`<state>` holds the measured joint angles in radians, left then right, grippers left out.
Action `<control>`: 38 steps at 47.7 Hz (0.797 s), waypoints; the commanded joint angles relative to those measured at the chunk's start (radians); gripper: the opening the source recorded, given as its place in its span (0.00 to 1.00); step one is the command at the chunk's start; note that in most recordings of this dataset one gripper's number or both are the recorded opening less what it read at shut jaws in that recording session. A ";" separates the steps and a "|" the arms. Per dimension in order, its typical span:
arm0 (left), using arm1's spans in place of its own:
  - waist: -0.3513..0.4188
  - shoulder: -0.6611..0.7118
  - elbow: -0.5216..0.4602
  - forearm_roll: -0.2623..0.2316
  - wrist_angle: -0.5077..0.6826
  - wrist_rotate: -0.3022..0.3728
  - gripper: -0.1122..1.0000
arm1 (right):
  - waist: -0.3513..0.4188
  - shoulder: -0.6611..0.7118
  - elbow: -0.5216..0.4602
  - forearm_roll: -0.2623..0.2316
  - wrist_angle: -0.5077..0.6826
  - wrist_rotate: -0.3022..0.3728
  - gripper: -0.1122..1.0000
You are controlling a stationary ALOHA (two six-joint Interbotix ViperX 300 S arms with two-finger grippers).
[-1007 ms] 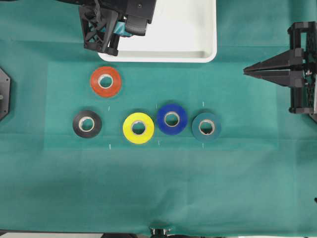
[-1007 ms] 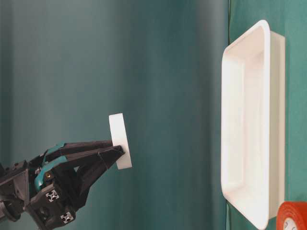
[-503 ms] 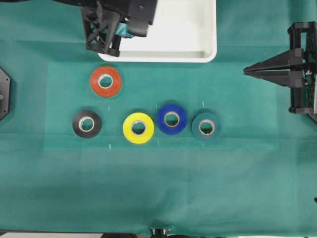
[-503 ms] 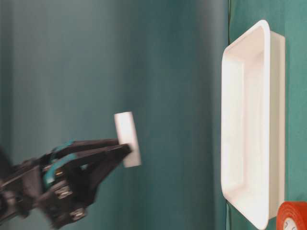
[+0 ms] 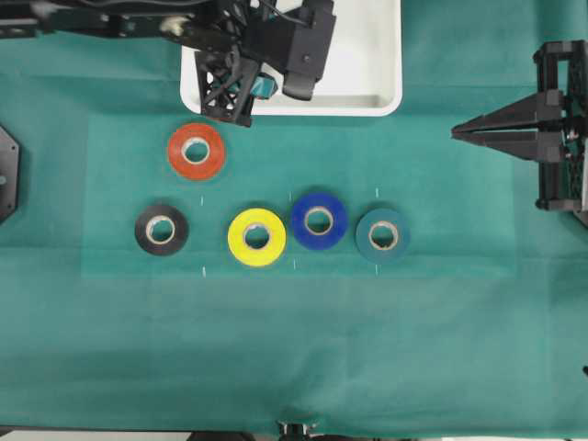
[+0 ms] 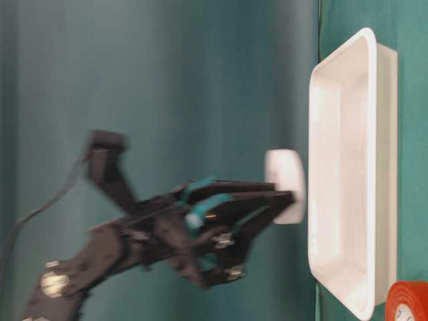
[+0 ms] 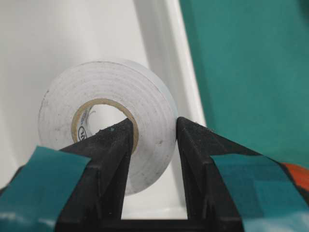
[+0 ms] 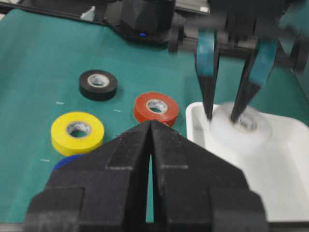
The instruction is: Pick up the tape from a random location and place it into the white case.
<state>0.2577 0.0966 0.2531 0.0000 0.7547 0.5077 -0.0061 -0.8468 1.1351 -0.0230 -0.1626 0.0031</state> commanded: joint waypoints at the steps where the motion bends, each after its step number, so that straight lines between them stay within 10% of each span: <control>1: 0.015 -0.008 0.003 0.002 -0.049 0.002 0.34 | 0.000 0.003 -0.020 -0.002 -0.003 -0.002 0.10; 38: 0.103 0.104 0.063 0.000 -0.215 0.003 0.34 | -0.002 0.003 -0.018 0.000 -0.003 -0.002 0.10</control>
<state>0.3559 0.2178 0.3283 0.0000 0.5476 0.5093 -0.0061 -0.8468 1.1351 -0.0230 -0.1626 0.0031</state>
